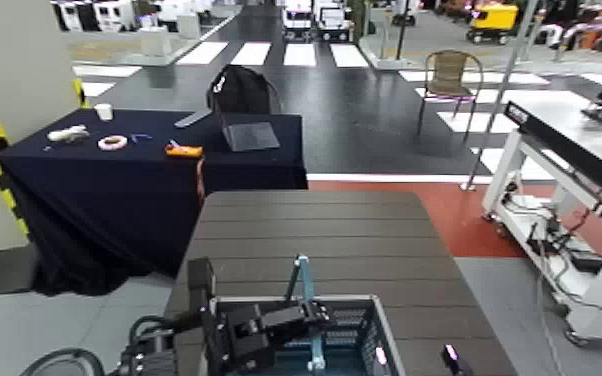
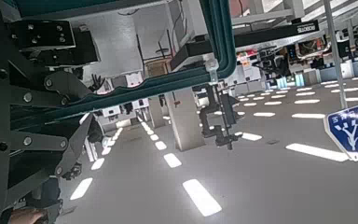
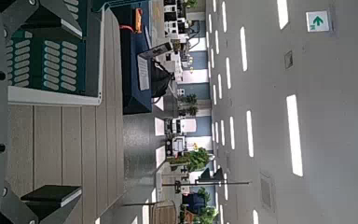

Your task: Place the crate on the table.

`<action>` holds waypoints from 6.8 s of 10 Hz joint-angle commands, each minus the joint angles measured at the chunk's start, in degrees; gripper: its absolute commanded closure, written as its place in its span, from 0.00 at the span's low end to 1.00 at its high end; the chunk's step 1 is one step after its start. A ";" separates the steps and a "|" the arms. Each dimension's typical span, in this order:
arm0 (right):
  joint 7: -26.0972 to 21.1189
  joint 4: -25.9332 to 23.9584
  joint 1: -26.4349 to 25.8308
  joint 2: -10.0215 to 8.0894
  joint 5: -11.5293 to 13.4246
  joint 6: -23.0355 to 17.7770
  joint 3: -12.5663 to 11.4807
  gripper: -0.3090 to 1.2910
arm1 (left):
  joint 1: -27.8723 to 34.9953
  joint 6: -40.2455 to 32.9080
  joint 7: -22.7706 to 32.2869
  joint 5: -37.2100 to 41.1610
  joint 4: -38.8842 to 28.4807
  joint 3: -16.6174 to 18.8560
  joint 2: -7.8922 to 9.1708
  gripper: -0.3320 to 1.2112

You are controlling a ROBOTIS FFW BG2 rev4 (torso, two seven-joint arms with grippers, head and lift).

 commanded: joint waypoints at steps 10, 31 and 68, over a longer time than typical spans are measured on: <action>0.00 0.61 -0.35 -0.18 0.01 -1.67 0.24 0.27 | -9.25 -1.68 -5.80 -5.36 8.52 -5.97 1.99 0.99; 0.26 1.66 -2.11 -1.06 -1.83 -2.46 2.87 0.27 | -40.28 -22.24 -30.41 -30.93 53.88 -20.48 -7.59 0.99; 0.53 0.08 0.36 -0.18 -0.51 -2.29 -0.55 0.28 | 27.31 -77.97 24.08 -78.31 -8.09 2.02 -4.87 0.28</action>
